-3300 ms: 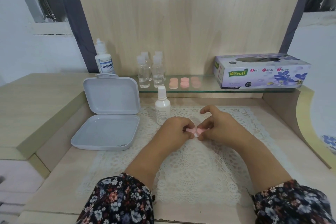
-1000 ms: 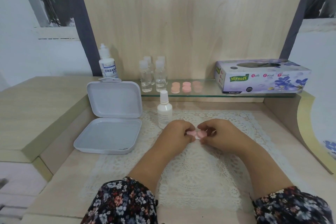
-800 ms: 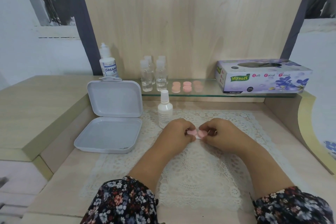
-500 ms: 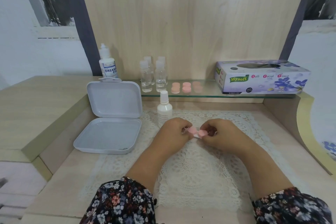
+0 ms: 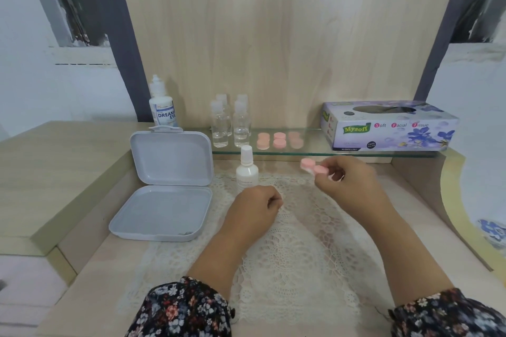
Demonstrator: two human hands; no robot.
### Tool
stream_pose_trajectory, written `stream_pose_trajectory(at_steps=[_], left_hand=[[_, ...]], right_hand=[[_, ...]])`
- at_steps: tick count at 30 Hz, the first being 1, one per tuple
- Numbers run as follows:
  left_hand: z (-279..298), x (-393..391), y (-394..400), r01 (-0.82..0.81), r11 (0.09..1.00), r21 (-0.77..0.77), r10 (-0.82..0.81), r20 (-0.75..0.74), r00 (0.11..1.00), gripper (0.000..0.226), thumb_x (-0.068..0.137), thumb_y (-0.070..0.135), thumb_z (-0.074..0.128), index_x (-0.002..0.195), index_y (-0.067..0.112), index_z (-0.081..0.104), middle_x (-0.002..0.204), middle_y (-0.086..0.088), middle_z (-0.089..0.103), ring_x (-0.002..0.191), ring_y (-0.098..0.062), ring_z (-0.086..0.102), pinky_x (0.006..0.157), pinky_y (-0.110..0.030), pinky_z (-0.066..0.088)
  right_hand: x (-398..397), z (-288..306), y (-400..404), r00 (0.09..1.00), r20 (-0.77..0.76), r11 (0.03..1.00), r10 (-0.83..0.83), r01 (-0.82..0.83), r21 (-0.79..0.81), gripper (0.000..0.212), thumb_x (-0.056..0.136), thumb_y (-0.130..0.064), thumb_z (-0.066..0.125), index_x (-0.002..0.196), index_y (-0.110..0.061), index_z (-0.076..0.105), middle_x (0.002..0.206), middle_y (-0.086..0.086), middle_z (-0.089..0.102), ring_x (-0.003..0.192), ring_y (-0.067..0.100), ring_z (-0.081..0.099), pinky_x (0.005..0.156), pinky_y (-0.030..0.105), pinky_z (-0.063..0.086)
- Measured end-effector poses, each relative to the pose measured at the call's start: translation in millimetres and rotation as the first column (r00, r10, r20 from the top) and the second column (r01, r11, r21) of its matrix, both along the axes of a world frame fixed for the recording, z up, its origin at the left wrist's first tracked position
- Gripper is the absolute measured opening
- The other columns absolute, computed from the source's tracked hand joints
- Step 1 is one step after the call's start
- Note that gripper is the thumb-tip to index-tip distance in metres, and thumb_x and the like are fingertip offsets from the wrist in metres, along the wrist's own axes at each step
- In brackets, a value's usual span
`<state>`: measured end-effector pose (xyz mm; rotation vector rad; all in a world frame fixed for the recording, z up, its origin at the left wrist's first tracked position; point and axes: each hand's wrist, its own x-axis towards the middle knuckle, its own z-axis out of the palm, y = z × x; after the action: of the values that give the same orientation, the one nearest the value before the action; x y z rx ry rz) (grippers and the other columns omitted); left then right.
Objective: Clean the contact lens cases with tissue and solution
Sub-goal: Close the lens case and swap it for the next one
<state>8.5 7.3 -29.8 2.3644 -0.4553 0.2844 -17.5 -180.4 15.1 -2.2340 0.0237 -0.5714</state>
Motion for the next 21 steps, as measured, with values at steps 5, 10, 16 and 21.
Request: stream_pose_trajectory(at_steps=[5, 10, 16, 21], left_hand=[[1, -2, 0, -0.002, 1.0, 0.013, 0.001, 0.01, 1.0, 0.016, 0.094, 0.022, 0.056, 0.094, 0.017, 0.071, 0.086, 0.009, 0.067, 0.08, -0.007, 0.06, 0.076, -0.025, 0.051], [2, -3, 1, -0.003, 1.0, 0.013, 0.003, 0.001, 1.0, 0.015, 0.094, 0.021, 0.056, 0.095, 0.018, 0.071, 0.086, 0.009, 0.066, 0.08, -0.007, 0.059, 0.076, -0.024, 0.05], [1, -2, 2, -0.004, 1.0, 0.022, 0.004, -0.006, 1.0, 0.016, 0.095, 0.022, 0.054, 0.097, 0.019, 0.07, 0.088, 0.01, 0.066, 0.08, -0.006, 0.057, 0.073, -0.02, 0.047], [0, -3, 2, 0.004, 0.999, 0.032, -0.004, -0.008, 1.0, 0.017, 0.095, 0.022, 0.053, 0.096, 0.018, 0.07, 0.089, 0.009, 0.066, 0.082, -0.008, 0.058, 0.075, -0.024, 0.049]], right_hand=[[20, 17, 1, 0.989, 0.091, 0.99, -0.117, 0.124, -0.071, 0.016, 0.083, -0.023, 0.064, 0.096, -0.014, 0.067, 0.091, 0.001, 0.062, 0.078, 0.016, 0.055, 0.067, 0.03, 0.042], [43, 20, 7, 0.973, 0.094, 0.933, -0.211, 0.229, -0.277, 0.023, 0.09, -0.024, 0.055, 0.092, -0.004, 0.067, 0.089, 0.011, 0.06, 0.081, 0.026, 0.055, 0.064, 0.032, 0.04], [53, 22, 12, 0.97, 0.045, 0.913, -0.237, 0.238, -0.332, 0.026, 0.091, -0.022, 0.053, 0.092, -0.001, 0.069, 0.089, 0.015, 0.066, 0.082, 0.032, 0.059, 0.07, 0.039, 0.051], [50, 24, 12, 0.972, 0.018, 0.917, -0.236, 0.229, -0.326, 0.028, 0.093, -0.028, 0.059, 0.102, -0.004, 0.068, 0.101, 0.014, 0.067, 0.093, 0.032, 0.06, 0.075, 0.039, 0.051]])
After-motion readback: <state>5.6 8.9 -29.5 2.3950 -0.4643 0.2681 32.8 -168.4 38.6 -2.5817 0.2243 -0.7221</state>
